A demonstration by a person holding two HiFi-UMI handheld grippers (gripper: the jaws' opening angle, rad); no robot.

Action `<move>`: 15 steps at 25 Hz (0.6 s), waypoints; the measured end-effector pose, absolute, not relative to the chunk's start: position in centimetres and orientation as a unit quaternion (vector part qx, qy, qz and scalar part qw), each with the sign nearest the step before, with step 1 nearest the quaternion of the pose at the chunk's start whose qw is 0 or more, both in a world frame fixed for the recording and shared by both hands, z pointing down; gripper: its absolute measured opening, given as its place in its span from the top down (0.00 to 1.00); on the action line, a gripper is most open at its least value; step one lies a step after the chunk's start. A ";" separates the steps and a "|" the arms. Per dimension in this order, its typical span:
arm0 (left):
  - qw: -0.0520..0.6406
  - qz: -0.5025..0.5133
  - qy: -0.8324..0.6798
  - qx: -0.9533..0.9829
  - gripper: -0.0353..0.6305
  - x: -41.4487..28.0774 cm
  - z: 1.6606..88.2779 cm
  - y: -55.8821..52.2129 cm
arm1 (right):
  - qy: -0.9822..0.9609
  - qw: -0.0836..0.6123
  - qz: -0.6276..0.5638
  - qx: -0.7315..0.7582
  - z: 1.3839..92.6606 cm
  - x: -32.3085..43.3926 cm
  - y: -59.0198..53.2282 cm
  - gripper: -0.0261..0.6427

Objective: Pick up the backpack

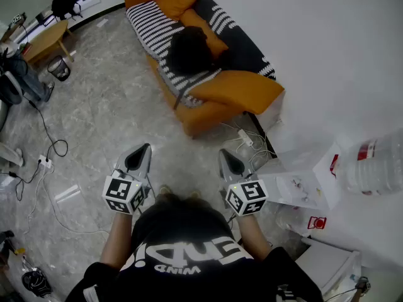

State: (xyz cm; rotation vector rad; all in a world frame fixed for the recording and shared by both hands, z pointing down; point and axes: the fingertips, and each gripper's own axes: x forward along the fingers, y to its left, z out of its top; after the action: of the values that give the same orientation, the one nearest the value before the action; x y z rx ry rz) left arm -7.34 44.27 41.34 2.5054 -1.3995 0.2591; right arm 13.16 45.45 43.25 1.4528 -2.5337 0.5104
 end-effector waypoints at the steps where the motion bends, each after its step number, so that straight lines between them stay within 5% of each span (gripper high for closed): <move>1: 0.130 0.089 -0.483 0.861 0.95 -7.6 41.4 44.2 | -0.852 0.089 0.172 0.487 43.3 12.9 45.4 0.96; 15: 0.147 0.076 -0.469 0.868 0.95 -11.3 42.0 43.0 | -0.838 0.087 0.185 0.507 43.4 10.1 45.0 0.96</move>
State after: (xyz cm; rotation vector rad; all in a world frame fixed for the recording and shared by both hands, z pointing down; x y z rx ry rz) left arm -11.30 43.04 42.03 2.4981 -1.3489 0.2177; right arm 10.06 45.04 43.38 1.5091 -2.4942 0.5503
